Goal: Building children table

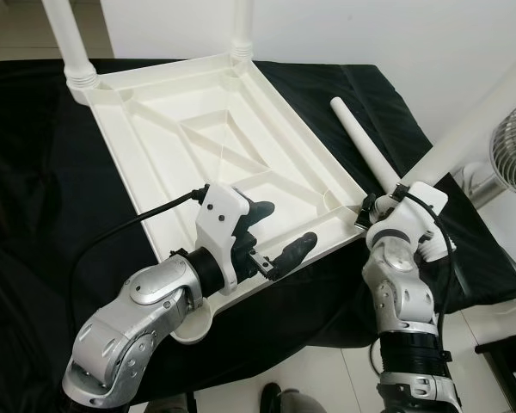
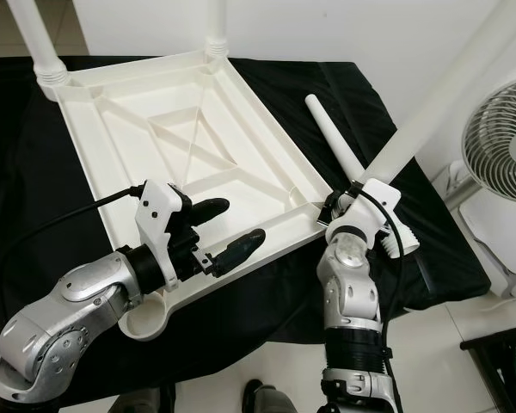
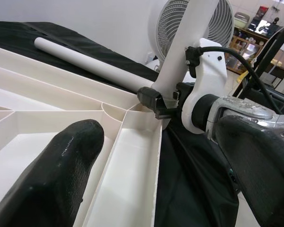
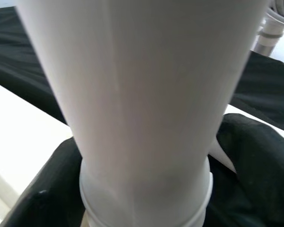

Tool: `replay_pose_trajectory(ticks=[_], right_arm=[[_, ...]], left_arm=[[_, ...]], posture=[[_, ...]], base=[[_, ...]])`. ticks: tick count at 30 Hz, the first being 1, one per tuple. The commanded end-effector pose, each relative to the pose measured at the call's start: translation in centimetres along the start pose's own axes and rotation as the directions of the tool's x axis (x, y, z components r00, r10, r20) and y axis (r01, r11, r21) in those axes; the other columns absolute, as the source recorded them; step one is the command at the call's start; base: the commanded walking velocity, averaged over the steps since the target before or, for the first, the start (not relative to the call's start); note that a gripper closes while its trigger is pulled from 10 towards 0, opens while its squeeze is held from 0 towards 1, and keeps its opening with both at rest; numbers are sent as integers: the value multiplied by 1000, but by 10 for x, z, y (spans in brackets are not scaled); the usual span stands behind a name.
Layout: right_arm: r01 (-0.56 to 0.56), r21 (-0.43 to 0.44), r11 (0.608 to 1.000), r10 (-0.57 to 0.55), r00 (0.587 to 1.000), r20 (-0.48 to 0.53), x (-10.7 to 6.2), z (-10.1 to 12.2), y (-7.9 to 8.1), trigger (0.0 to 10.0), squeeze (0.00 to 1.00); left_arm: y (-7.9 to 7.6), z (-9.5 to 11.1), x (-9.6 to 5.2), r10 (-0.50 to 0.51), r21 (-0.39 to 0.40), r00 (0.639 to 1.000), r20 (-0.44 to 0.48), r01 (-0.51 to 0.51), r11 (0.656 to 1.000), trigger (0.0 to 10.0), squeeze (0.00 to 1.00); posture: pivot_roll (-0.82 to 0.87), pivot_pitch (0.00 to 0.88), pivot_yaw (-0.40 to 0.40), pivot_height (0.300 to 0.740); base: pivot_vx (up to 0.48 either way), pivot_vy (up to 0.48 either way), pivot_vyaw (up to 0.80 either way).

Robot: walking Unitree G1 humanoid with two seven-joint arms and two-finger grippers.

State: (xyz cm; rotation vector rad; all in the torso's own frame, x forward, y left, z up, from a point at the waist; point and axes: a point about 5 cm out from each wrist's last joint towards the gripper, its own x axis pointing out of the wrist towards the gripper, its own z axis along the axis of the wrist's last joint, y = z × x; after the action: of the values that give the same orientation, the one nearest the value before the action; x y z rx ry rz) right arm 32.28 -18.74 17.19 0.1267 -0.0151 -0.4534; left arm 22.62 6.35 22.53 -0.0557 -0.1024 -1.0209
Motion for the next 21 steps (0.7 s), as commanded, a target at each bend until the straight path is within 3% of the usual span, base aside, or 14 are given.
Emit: replay_pose_trajectory(ticks=[1,4,5,6,7,11,13,21], right_arm=[[20,-4,1000,-20,1000,-19,1,-5,-9,10000,1000],[0,-10,1000,0,1000,1,5,-1,-13,10000,1000],[-21,-13,1000,22,1000,16,7,2,-15,10000,663],[-21,-13,1000,22,1000,16,7,2,-15,10000,663],[-58,-9,998,58,998,26,9,5,-16,10000,0],[-188,-29,982,189,979,70,11,15,-16,10000,0],[-188,-29,982,189,979,70,11,15,-16,10000,0],[-381,-96,920,389,917,90,13,27,-23,10000,0]], left_arm=[[-4,0,1,-19,4,1000,4,19,1000,10000,0],[-4,1,2,-20,4,1000,5,20,1000,10000,0],[-3,1,2,-20,4,1000,5,20,1000,10000,0],[-3,1,2,-20,4,1000,5,20,1000,10000,0],[-3,1,2,-21,4,1000,6,21,1000,10000,0],[-3,0,3,-23,3,1000,3,23,1000,10000,0],[-3,0,3,-23,3,1000,3,23,1000,10000,0],[-6,-6,4,-33,-9,999,-23,33,999,10000,0]], posture=[[58,202,-75,740],[57,201,-73,740],[56,201,-71,740],[56,201,-71,740],[55,201,-71,740],[53,203,-69,740],[53,203,-69,740],[48,208,-67,740]], base=[[0,0,0],[0,0,0],[0,0,0],[0,0,0],[0,0,0],[0,0,0],[0,0,0],[0,0,0]])
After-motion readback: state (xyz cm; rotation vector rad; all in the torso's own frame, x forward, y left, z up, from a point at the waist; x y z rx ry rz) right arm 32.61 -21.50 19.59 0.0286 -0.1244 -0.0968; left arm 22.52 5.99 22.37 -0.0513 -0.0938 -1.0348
